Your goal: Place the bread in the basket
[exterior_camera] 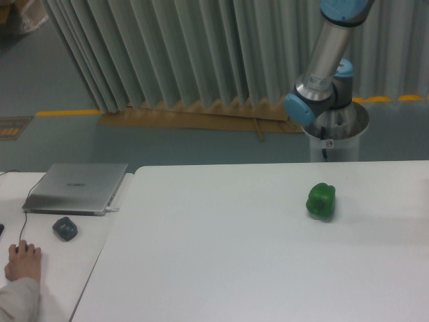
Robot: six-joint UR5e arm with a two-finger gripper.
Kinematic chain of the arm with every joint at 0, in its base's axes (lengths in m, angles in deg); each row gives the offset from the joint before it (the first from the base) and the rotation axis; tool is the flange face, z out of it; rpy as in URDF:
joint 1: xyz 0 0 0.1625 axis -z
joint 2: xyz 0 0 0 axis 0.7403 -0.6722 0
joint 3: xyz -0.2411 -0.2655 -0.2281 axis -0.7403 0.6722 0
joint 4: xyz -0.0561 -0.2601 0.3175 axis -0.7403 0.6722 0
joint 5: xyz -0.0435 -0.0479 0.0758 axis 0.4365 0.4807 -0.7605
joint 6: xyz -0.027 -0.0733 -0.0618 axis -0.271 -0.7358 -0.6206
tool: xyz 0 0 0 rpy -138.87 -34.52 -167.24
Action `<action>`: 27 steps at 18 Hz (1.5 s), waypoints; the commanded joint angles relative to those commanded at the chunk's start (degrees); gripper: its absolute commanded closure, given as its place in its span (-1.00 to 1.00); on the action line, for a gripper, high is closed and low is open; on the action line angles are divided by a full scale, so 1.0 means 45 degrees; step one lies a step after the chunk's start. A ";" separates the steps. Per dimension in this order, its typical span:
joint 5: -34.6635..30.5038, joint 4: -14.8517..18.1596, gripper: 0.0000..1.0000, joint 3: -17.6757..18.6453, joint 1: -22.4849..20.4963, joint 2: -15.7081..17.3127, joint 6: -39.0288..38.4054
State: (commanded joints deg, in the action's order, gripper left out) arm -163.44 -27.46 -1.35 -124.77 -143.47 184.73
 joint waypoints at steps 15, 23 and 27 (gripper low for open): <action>0.0901 0.0078 -1.00 0.0391 0.0547 0.0292 0.0156; 0.1837 0.0546 -1.00 0.1151 0.1346 0.0779 0.0000; 0.2053 0.1581 -1.00 0.1699 0.2382 0.1600 -0.0311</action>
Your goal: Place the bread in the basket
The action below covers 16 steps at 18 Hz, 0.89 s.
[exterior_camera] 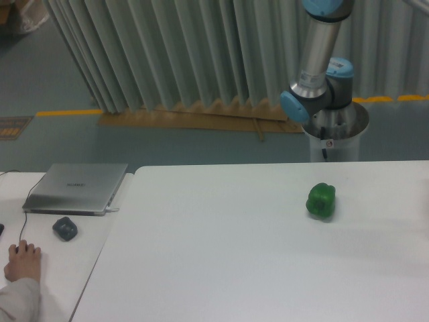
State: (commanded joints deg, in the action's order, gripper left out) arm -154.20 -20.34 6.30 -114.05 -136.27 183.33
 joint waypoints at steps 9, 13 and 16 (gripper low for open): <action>-0.0117 0.0177 -1.00 0.0138 0.1192 0.0216 -0.1447; -0.0156 0.0197 -1.00 0.0333 0.1212 0.0372 -0.1427; -0.0214 0.0216 -1.00 0.0392 0.1212 0.0450 -0.1427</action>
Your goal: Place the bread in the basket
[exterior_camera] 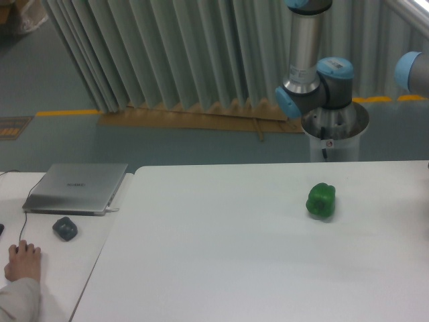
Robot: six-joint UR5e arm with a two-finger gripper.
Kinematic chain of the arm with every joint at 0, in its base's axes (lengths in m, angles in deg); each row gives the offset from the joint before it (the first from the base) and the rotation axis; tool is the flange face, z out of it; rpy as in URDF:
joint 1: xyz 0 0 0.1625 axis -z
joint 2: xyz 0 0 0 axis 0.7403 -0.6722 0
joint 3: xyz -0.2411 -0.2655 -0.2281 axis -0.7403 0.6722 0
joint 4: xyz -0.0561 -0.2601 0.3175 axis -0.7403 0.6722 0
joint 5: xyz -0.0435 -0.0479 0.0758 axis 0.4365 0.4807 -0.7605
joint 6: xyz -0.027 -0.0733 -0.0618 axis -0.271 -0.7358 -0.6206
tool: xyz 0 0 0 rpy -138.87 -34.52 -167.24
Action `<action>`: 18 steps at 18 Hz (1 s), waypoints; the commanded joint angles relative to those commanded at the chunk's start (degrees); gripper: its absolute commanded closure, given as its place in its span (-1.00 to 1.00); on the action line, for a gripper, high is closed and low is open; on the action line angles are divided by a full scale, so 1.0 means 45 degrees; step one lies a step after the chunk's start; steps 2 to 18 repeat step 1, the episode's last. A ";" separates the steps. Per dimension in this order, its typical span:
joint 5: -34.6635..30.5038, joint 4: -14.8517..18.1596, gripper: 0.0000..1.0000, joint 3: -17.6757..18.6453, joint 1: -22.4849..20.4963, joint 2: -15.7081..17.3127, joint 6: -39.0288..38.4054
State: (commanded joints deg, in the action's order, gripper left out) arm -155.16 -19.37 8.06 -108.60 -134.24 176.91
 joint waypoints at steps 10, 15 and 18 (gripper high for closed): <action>-0.0136 0.0000 -1.00 0.0039 0.0000 0.0020 0.0000; -0.0136 0.0000 -1.00 0.0039 0.0000 0.0020 0.0000; -0.0136 0.0000 -1.00 0.0039 0.0000 0.0020 0.0000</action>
